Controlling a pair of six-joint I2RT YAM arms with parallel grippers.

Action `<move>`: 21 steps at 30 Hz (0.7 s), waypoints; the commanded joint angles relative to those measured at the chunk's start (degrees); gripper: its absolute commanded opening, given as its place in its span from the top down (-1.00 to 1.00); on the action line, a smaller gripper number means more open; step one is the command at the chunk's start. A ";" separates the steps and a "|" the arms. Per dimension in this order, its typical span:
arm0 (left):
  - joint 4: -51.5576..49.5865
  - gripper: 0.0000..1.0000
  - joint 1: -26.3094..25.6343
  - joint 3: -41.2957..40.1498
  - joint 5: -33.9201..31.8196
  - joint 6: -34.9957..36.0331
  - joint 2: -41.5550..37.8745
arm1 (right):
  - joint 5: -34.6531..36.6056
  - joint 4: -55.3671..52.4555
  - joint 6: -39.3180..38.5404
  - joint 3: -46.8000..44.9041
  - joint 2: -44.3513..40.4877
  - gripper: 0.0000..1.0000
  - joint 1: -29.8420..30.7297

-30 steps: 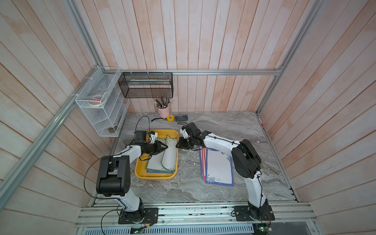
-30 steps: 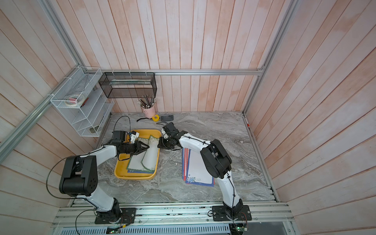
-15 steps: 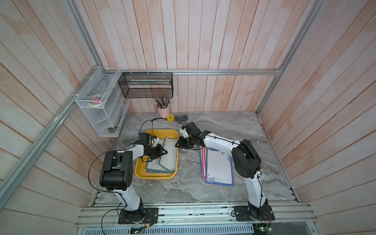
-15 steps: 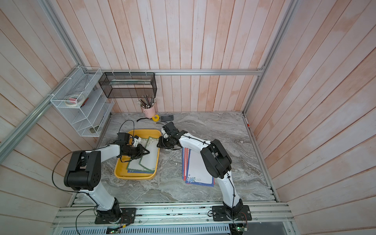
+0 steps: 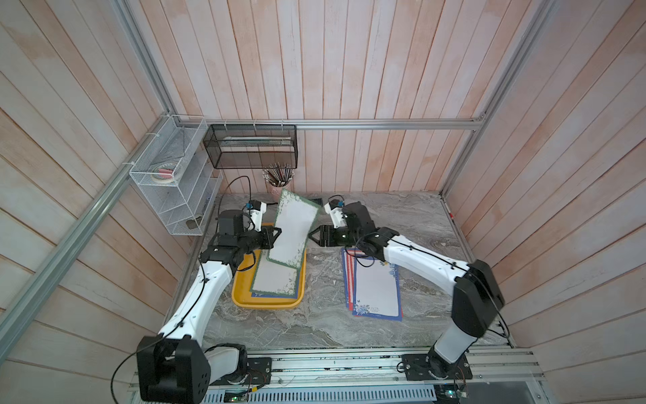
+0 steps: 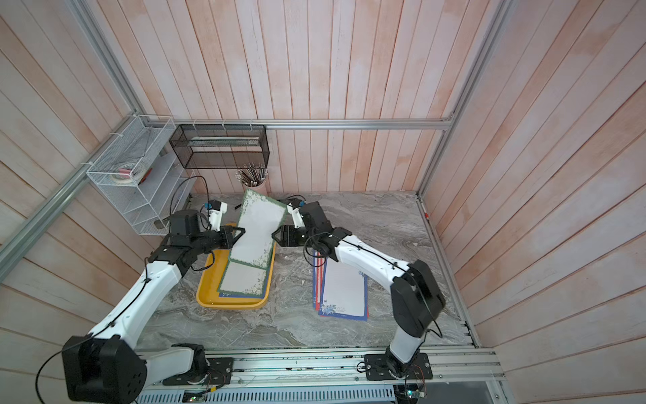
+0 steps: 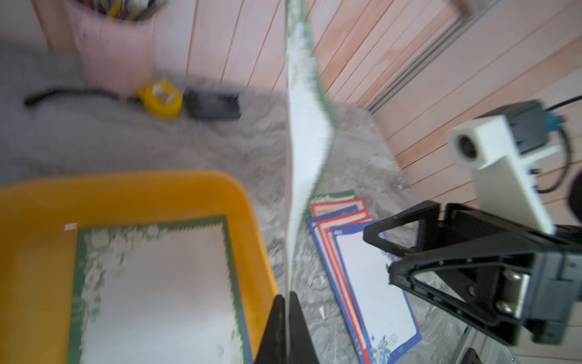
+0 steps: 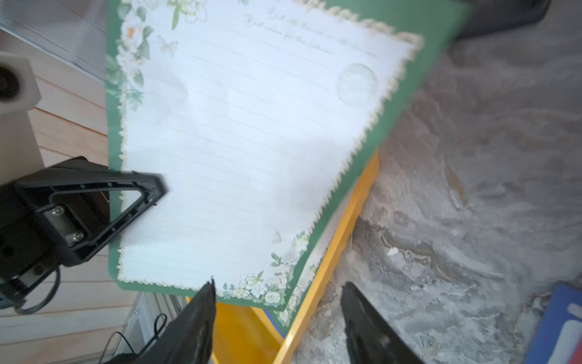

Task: Take out the stationery paper from the storage box
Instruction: Pick up the stationery paper from the storage box.

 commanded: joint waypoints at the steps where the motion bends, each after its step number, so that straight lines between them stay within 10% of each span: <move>1: 8.98 1.00 -0.72 0.16 8.69 1.95 -8.90 | -0.90 23.14 -5.23 -13.12 -12.45 -0.67 -2.46; 8: 23.70 1.00 -0.98 -0.52 24.10 -8.93 -15.53 | -13.91 37.15 -8.21 -23.51 -26.01 -0.96 -7.08; 21: 46.02 1.00 -2.03 -8.75 32.35 -25.36 -15.84 | -28.82 53.59 7.44 -20.24 -19.84 -0.92 -7.51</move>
